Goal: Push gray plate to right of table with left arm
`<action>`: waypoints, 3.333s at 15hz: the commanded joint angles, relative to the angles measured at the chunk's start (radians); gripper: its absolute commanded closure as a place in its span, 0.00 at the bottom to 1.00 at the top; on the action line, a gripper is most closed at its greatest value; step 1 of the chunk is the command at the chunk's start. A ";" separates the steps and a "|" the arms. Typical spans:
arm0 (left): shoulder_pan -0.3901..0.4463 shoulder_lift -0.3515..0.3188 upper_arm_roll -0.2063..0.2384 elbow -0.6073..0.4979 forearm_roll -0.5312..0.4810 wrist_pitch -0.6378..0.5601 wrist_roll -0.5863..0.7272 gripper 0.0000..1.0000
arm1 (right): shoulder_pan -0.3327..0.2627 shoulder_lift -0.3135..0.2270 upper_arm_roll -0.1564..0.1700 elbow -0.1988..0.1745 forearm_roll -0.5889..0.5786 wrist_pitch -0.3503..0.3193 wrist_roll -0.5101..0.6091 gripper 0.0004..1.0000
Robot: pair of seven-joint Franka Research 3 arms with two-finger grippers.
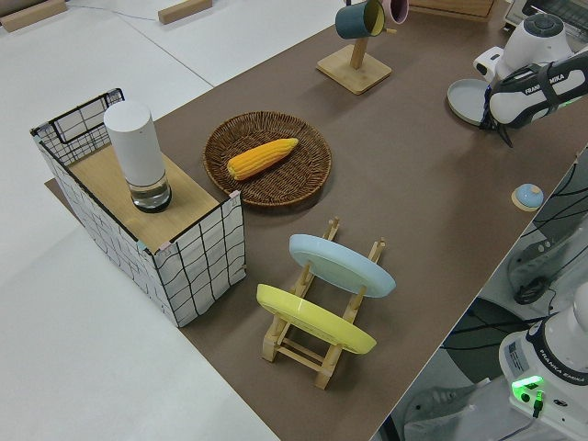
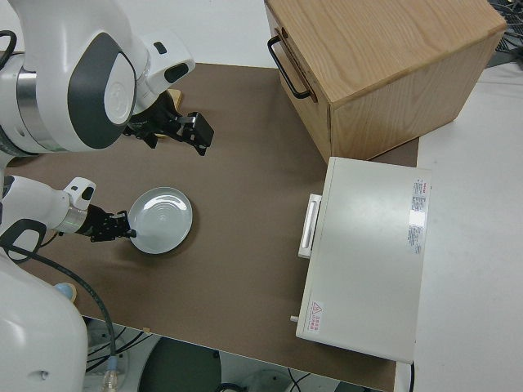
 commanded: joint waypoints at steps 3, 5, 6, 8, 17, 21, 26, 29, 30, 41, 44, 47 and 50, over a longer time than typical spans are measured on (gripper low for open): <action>-0.031 0.069 0.017 0.042 -0.018 0.023 -0.020 0.80 | -0.025 -0.027 0.015 -0.027 0.021 0.000 0.010 0.00; -0.022 0.069 0.015 0.044 -0.017 0.021 -0.023 0.62 | -0.025 -0.027 0.015 -0.027 0.021 -0.001 0.010 0.00; -0.017 0.067 0.015 0.044 -0.018 0.021 -0.026 0.56 | -0.025 -0.027 0.015 -0.027 0.021 0.000 0.010 0.00; 0.012 0.044 0.005 0.044 -0.020 0.002 -0.040 0.43 | -0.025 -0.027 0.015 -0.027 0.021 0.000 0.010 0.00; 0.115 -0.075 0.058 0.111 -0.005 -0.316 0.008 0.01 | -0.025 -0.027 0.015 -0.027 0.021 0.000 0.010 0.00; 0.182 -0.115 0.167 0.203 0.003 -0.616 0.202 0.01 | -0.025 -0.027 0.015 -0.027 0.021 -0.001 0.010 0.00; 0.210 -0.117 0.388 0.361 0.132 -0.922 0.439 0.01 | -0.025 -0.027 0.015 -0.027 0.021 -0.001 0.010 0.00; 0.248 -0.117 0.431 0.398 0.190 -0.986 0.535 0.01 | -0.025 -0.027 0.015 -0.027 0.021 0.000 0.010 0.00; 0.257 -0.120 0.442 0.404 0.222 -0.992 0.555 0.01 | -0.025 -0.027 0.015 -0.027 0.021 0.000 0.010 0.00; 0.403 -0.137 0.405 0.693 0.405 -1.163 0.677 0.01 | -0.025 -0.027 0.015 -0.027 0.021 0.000 0.010 0.00; 0.428 -0.143 0.406 0.731 0.410 -1.167 0.681 0.01 | -0.025 -0.027 0.015 -0.027 0.021 0.000 0.010 0.00; 0.432 -0.148 0.405 0.754 0.411 -1.201 0.680 0.01 | -0.025 -0.027 0.015 -0.027 0.021 0.000 0.010 0.00; 0.442 -0.149 0.403 0.756 0.429 -1.203 0.683 0.01 | -0.025 -0.027 0.015 -0.027 0.021 0.000 0.010 0.00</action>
